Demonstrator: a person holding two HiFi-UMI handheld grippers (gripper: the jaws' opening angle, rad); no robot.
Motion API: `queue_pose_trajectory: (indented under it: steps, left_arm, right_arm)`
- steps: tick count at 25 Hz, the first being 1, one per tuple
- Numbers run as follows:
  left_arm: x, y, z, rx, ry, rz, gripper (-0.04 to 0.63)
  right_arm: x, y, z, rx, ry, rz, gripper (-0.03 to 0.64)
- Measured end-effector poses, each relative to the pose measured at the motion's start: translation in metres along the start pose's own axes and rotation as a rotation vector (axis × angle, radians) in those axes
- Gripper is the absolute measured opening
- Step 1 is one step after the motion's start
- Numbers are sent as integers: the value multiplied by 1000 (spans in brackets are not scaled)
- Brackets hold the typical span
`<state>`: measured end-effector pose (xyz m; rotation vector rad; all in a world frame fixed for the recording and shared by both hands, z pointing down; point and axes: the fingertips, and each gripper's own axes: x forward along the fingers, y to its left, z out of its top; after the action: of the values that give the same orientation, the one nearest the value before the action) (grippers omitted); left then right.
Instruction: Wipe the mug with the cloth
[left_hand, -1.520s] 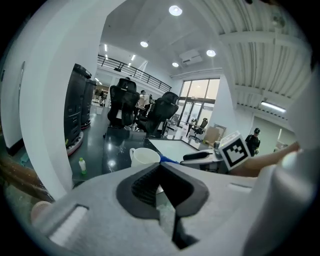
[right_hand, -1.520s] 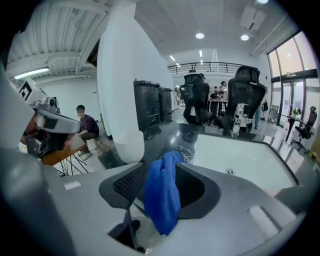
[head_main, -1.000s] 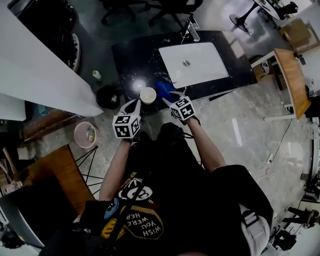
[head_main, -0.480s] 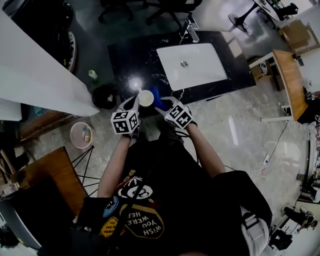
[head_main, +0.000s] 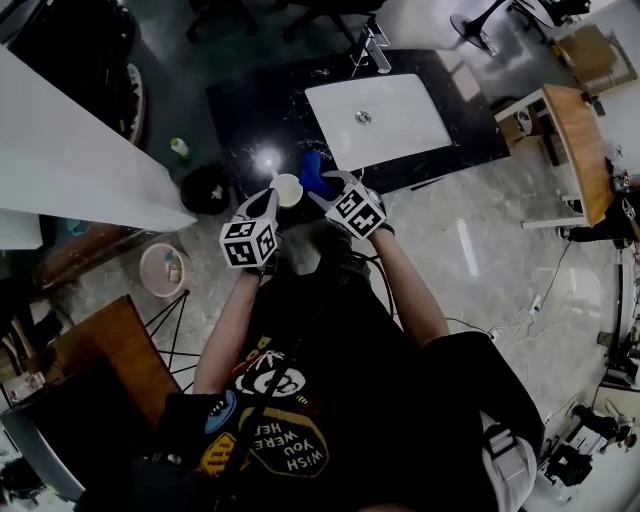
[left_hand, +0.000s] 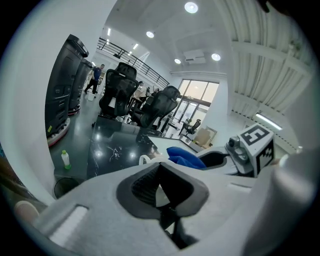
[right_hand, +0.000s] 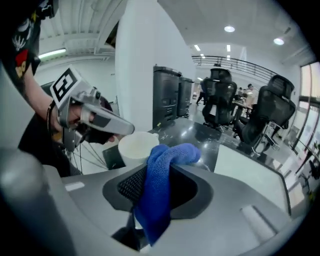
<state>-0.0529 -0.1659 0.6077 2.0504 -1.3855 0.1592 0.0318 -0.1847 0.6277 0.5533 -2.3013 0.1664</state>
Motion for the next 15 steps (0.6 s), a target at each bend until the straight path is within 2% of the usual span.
queue_pose_trajectory:
  steps: [3,6,8,11,13,15]
  left_arm:
    - [1,-8,-5,11,10,-26,3]
    - [4,-19,-8,40,23,-60,3]
    - [3,-22,-9,56,29,-72,3]
    - [-1,-17,-6,53,17,-66,3]
    - [-2,-12,-3,48,6,-53,3]
    - [-3,-9,-2,49,6,-37,3]
  right_arm:
    - [-1,38,-14,-102,59,67,127]
    - [-11,79,-25,-157,16,156,127]
    - [-20,72,-30,-97,-35,126,126]
    - [-27,25,-21,12,-73,4,124]
    - [-23,8,-9,4,-75,-26,125]
    - [-13,8,-5,-17,-54,-10,125]
